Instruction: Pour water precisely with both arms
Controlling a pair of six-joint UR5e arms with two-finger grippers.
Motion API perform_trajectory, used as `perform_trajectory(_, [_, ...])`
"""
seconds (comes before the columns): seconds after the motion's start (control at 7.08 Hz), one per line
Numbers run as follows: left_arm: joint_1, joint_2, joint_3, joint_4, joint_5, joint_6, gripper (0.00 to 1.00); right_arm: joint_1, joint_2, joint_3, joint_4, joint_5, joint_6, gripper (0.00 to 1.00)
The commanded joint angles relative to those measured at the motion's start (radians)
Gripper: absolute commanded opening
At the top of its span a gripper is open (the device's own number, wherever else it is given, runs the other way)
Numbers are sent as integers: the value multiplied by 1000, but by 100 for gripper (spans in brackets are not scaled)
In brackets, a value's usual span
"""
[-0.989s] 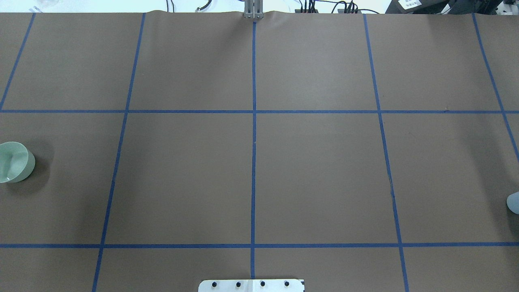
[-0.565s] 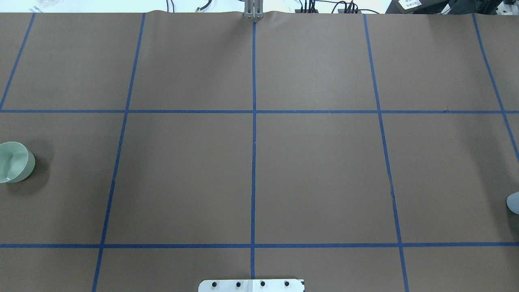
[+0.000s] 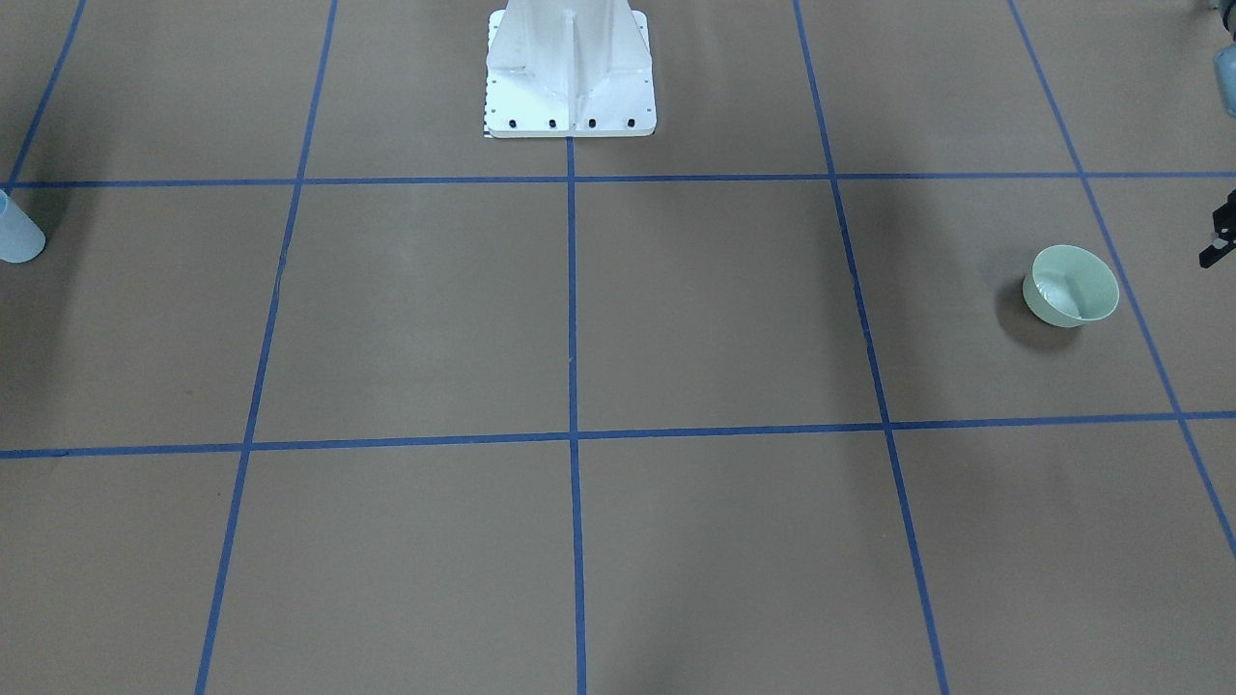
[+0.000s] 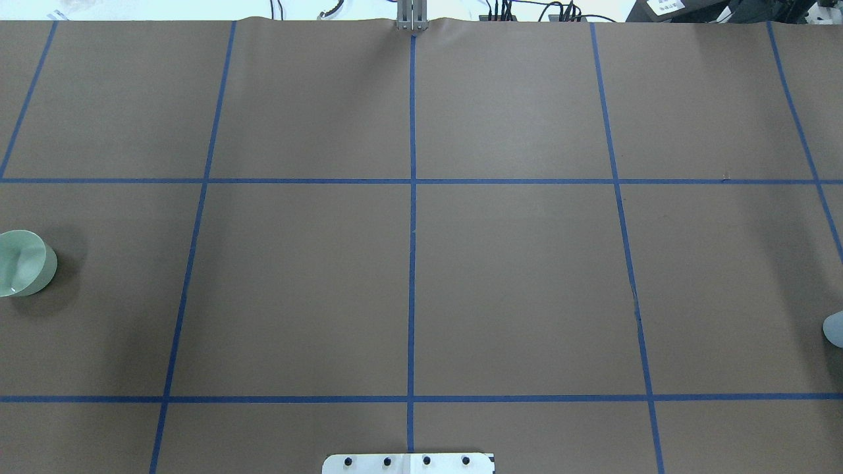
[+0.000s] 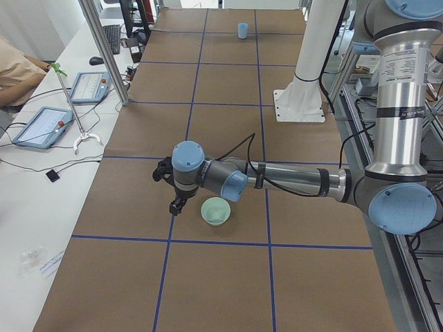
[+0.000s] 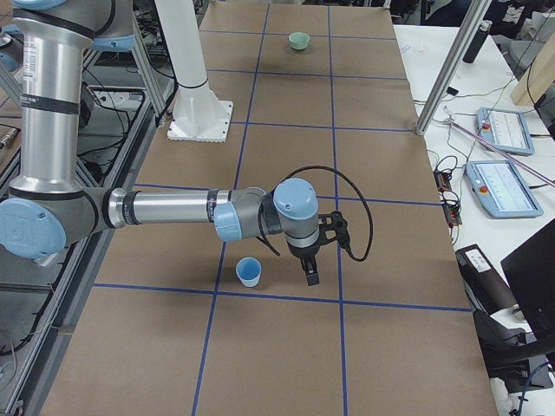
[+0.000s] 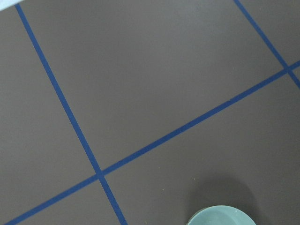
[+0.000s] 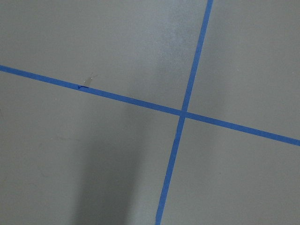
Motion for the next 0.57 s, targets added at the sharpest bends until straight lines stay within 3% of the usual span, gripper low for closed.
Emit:
perform_trajectory(0.0, [84, 27, 138, -253, 7, -148, 100, -1, -2, 1, 0, 0, 0, 100])
perform_trajectory(0.28, [173, 27, 269, -516, 80, -333, 100, -1, -3, -1, 0, 0, 0, 100])
perform_trajectory(0.42, [207, 27, 284, -552, 83, -355, 100, -1, -3, -1, 0, 0, -2, 100])
